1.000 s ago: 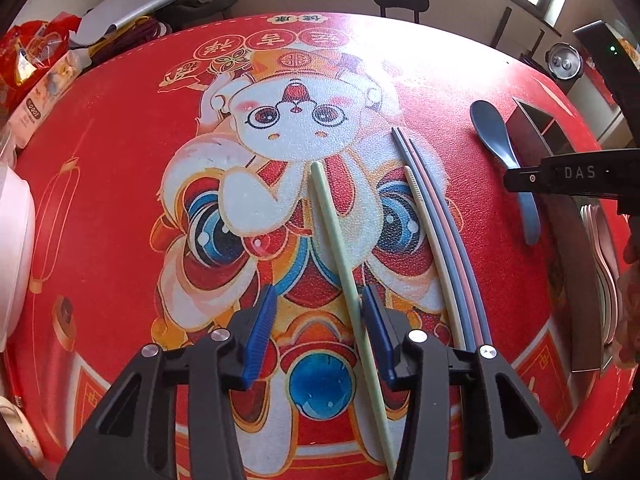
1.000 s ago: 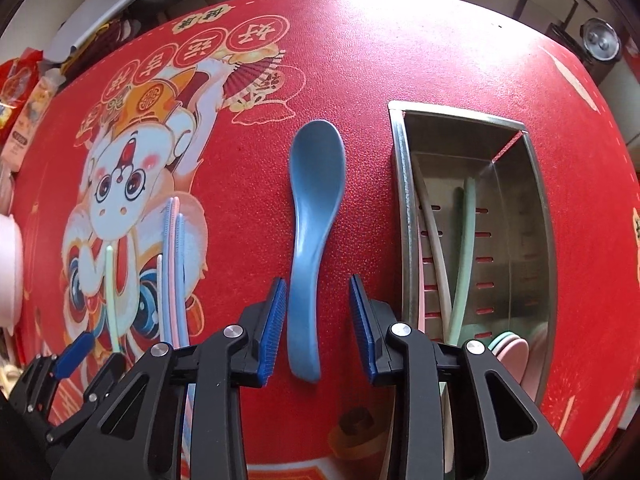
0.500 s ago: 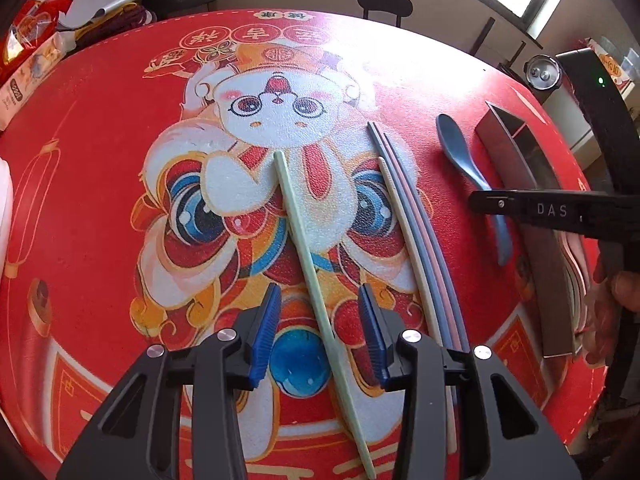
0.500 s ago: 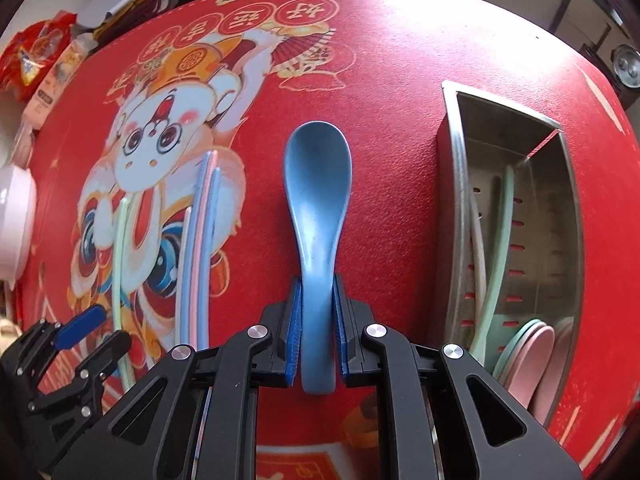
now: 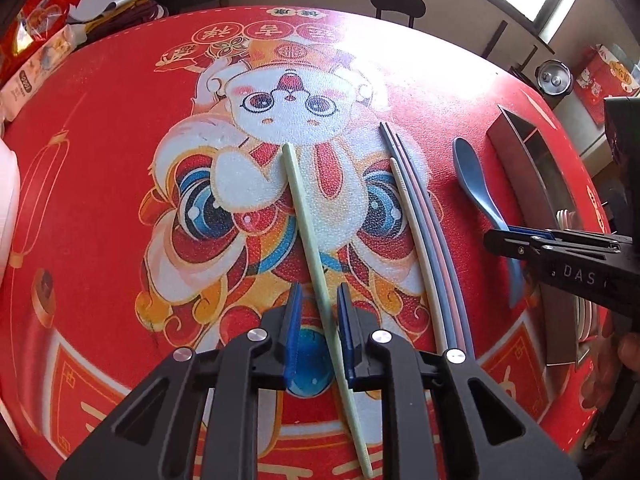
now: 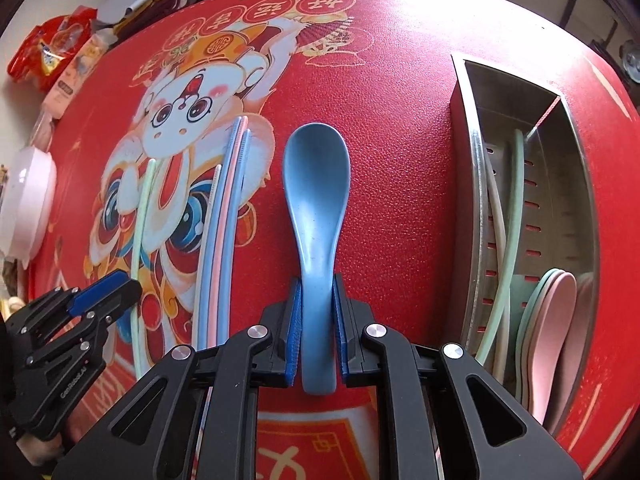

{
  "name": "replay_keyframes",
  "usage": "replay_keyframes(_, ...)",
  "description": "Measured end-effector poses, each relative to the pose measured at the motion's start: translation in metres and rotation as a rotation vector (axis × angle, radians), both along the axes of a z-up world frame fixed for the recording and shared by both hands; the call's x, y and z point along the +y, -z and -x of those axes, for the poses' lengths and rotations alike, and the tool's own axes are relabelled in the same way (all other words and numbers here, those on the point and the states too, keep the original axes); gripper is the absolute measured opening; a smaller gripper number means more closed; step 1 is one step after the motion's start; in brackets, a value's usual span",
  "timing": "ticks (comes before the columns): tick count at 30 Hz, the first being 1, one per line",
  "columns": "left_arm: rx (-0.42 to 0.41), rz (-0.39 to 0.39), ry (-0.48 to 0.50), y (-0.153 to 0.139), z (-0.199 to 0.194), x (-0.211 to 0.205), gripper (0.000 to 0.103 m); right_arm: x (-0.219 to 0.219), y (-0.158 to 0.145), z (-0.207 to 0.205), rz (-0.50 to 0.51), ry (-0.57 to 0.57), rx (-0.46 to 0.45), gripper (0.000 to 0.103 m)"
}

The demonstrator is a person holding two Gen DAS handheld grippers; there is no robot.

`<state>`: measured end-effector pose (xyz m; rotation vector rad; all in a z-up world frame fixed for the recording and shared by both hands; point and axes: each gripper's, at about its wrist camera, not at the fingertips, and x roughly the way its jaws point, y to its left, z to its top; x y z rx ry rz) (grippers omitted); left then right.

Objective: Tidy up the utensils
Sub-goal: 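Lift the blue spoon with the right tool while the left tool carries the green chopstick over the tray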

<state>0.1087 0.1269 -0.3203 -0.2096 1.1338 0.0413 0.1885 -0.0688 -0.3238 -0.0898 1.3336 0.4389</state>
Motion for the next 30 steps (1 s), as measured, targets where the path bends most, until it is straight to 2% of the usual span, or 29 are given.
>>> replay_keyframes(6,-0.009,-0.073,0.008,0.000,-0.013,-0.010,0.016,-0.007,-0.001,0.004,-0.022,0.011,0.012,0.014)
replay_keyframes(7,-0.004,-0.075,0.004,-0.001,-0.013,-0.010,0.008,-0.008,-0.001,0.005,-0.026,0.013,0.015,0.014)
replay_keyframes(9,0.002,-0.003,0.009,-0.001,-0.011,-0.007,0.006,-0.010,-0.002,0.005,-0.035,0.016,0.020,0.014)
replay_keyframes(16,-0.009,0.110,-0.042,-0.008,0.006,0.009,0.006,-0.020,-0.007,0.009,-0.084,0.041,0.028,0.014)
replay_keyframes(23,-0.020,0.163,-0.019,-0.024,0.017,0.006,0.006,-0.023,-0.014,0.016,-0.133,0.033,0.030,0.014)
replay_keyframes(30,-0.025,0.165,-0.002,-0.028,0.015,0.001,0.006,-0.022,-0.019,0.021,-0.141,0.022,0.011,0.014)
